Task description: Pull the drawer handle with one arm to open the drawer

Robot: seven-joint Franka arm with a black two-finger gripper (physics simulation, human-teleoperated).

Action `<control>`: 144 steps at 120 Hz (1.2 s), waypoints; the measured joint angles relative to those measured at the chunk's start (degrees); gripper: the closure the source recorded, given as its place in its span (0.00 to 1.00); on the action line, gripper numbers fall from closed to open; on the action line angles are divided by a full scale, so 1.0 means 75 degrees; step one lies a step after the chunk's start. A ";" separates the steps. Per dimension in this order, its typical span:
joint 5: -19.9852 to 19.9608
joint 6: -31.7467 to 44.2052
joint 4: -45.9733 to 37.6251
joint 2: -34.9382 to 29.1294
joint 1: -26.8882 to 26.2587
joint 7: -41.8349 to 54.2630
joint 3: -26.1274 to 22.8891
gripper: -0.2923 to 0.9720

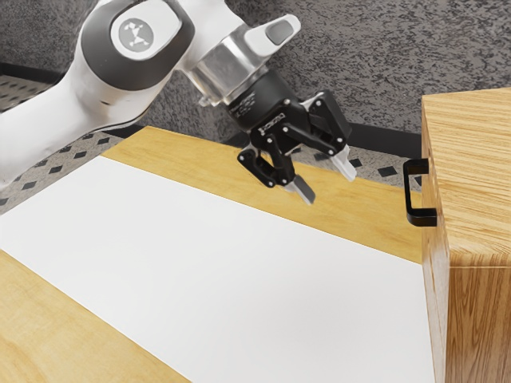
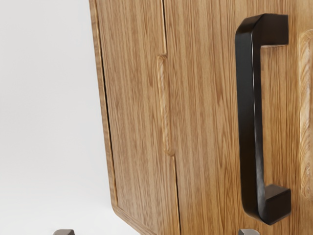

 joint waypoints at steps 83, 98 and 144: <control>-0.0023 0.1001 0.0474 0.0823 -0.0329 -0.1074 -0.0112 0.52; 0.0127 0.1198 0.0459 0.0853 -0.0344 -0.1164 -0.0224 0.52; 0.0312 0.1471 0.0248 0.0991 -0.0449 -0.1359 -0.0293 0.60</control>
